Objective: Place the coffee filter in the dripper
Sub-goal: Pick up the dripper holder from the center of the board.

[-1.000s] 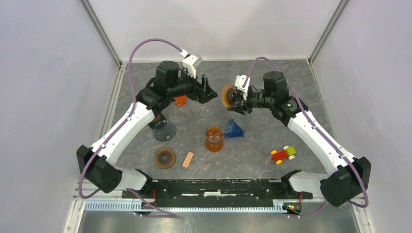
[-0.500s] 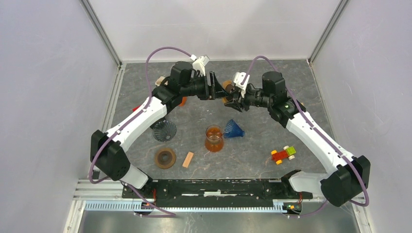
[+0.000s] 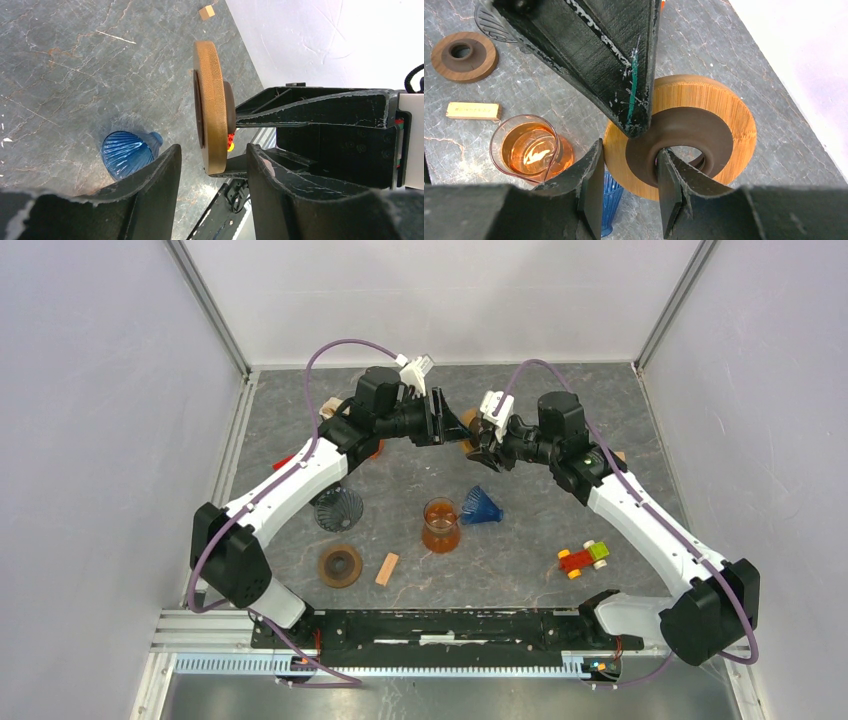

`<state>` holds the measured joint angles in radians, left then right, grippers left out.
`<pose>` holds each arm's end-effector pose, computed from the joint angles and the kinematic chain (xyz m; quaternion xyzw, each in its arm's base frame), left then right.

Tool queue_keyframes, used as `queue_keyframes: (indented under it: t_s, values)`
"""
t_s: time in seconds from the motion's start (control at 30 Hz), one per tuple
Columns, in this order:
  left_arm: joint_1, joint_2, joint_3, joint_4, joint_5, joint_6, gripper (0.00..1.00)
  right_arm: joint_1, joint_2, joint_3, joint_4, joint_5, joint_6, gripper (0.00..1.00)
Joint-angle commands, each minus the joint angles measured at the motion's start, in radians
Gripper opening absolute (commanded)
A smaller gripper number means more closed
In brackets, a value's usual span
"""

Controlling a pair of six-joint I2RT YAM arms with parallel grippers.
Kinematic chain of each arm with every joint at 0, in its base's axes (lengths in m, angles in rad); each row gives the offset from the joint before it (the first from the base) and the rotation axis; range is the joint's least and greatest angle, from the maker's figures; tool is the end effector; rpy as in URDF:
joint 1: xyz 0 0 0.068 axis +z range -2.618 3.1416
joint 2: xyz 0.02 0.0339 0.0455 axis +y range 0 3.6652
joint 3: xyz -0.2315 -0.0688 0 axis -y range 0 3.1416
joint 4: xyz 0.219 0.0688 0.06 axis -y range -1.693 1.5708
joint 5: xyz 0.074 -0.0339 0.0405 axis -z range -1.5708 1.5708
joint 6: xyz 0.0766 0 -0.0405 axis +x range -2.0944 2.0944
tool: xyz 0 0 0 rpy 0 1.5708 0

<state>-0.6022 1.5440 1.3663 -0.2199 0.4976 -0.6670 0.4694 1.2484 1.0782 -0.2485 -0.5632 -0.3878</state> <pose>0.2844 -0.2399 0.3105 0.1101 0.8112 -0.4832 0.3105 0.2485 0.1719 0.2987 -0.4725 0.6698 0.2542 0.5133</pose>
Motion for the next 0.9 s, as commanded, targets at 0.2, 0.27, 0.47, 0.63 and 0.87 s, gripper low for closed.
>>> queue_keyframes:
  t_s: [0.2, 0.27, 0.47, 0.63, 0.87]
  values:
    - [-0.001, -0.008, 0.017, 0.079, -0.012, -0.002, 0.41, 0.003, -0.015, 0.002, 0.053, 0.0, 0.006, 0.08]
    - [-0.002, 0.0, 0.018, 0.095, -0.006, -0.014, 0.41, 0.003, -0.015, -0.001, 0.053, 0.002, 0.007, 0.08]
    - [-0.008, 0.025, 0.028, 0.102, 0.002, -0.025, 0.4, 0.003, -0.015, -0.004, 0.057, -0.006, 0.013, 0.08]
    - [-0.008, 0.026, 0.018, 0.102, -0.007, -0.022, 0.39, 0.003, -0.02, -0.007, 0.058, -0.001, 0.015, 0.07]
    - [-0.008, 0.033, 0.019, 0.101, -0.002, -0.022, 0.21, 0.004, -0.024, -0.004, 0.059, -0.006, 0.022, 0.08]
